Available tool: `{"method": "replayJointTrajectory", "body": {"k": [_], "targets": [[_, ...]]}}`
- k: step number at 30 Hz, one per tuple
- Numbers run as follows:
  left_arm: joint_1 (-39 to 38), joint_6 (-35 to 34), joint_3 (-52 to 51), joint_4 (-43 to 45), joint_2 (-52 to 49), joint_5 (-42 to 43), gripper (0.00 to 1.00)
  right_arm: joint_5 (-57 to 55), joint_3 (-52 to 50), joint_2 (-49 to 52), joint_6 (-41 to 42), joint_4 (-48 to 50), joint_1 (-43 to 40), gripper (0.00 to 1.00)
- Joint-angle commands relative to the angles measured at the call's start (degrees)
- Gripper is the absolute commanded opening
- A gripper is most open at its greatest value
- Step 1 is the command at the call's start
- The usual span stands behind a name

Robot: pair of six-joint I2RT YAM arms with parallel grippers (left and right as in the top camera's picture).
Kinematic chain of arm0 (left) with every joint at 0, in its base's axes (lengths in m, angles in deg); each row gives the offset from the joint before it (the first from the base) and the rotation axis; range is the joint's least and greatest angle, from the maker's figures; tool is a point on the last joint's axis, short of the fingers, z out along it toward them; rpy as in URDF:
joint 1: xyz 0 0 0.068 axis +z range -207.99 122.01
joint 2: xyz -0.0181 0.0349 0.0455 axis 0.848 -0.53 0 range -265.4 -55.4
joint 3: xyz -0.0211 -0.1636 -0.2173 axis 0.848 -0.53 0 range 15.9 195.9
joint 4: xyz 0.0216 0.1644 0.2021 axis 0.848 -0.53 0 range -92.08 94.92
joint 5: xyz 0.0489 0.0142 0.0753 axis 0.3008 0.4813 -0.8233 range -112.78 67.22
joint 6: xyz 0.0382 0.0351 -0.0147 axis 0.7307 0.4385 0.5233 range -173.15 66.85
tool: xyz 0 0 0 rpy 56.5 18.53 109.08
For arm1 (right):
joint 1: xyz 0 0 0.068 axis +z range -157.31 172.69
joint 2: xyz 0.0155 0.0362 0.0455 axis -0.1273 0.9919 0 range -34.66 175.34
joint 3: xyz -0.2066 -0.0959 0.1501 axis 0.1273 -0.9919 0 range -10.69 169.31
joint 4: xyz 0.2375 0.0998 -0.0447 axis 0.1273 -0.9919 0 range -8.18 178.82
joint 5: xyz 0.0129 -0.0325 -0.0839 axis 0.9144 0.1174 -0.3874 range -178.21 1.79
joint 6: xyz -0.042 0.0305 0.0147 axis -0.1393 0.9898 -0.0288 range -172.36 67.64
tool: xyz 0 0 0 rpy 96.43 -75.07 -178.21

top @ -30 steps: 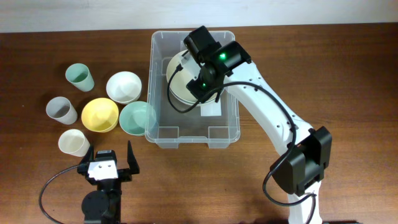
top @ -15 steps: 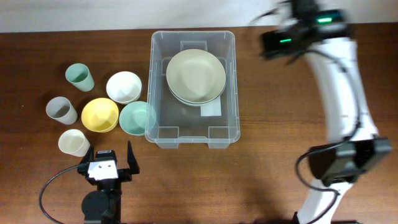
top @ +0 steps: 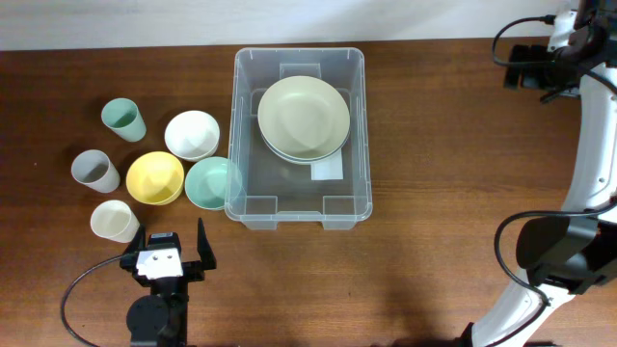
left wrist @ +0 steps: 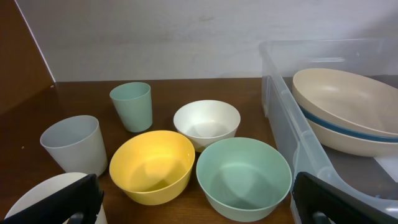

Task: Pack container
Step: 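Release the plate and retract the right arm to the right, then move the left gripper over the white bowl near the cups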

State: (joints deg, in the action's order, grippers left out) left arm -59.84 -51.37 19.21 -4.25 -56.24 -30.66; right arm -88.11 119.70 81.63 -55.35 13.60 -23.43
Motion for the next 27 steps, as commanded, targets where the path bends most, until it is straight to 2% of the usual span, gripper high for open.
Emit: {"method": "replayJointTrajectory", "body": {"k": [1, 5, 7, 11, 15, 17, 21, 23, 25, 27], "targets": [[0.15, 0.87, -0.59, 0.2, 0.44, 0.61, 1.0, 0.76, 0.48, -1.27, 0.48, -0.02, -0.57, 0.99], [0.15, 0.87, -0.59, 2.34, 0.44, 0.61, 1.0, 0.76, 0.48, -1.27, 0.5, -0.02, -0.42, 0.99], [0.17, 3.72, -0.59, 3.41, 0.46, -3.56, 1.0, 0.76, 0.48, -1.27, 0.5, -0.02, -0.42, 0.99], [0.15, 3.72, 0.15, 9.29, 0.44, -3.54, 1.0, 0.74, 0.48, -1.27, 0.48, -0.02, -0.42, 0.99], [0.15, 4.28, 10.34, 7.72, -2.8, -13.38, 1.0, 0.74, 0.48, -1.27, 0.48, 0.0, -0.42, 0.99], [0.15, 5.03, 21.4, 4.72, -10.19, -18.73, 1.0, 0.74, 0.48, -1.27, 0.48, -0.02, -0.42, 0.99], [0.15, 5.27, 40.52, -2.1, -27.58, -18.75, 1.0, 0.76, 0.48, -1.27, 0.5, -0.02, -0.42, 0.99], [0.15, 6.36, 48.65, -5.53, -35.71, -15.61, 1.0, 0.74, 0.48, -1.27, 0.5, -0.02, -0.42, 0.99], [0.15, 6.93, 57.64, -10.71, -44.87, -6.38, 1.0, 0.76, 0.48, -1.27, 0.5, -0.02, -0.42, 0.99], [0.15, 6.91, 61.51, -11.41, -50.77, -3.45, 1.0, 0.76, 0.48, -1.27, 0.5, -0.02, -0.42, 0.99]]}}
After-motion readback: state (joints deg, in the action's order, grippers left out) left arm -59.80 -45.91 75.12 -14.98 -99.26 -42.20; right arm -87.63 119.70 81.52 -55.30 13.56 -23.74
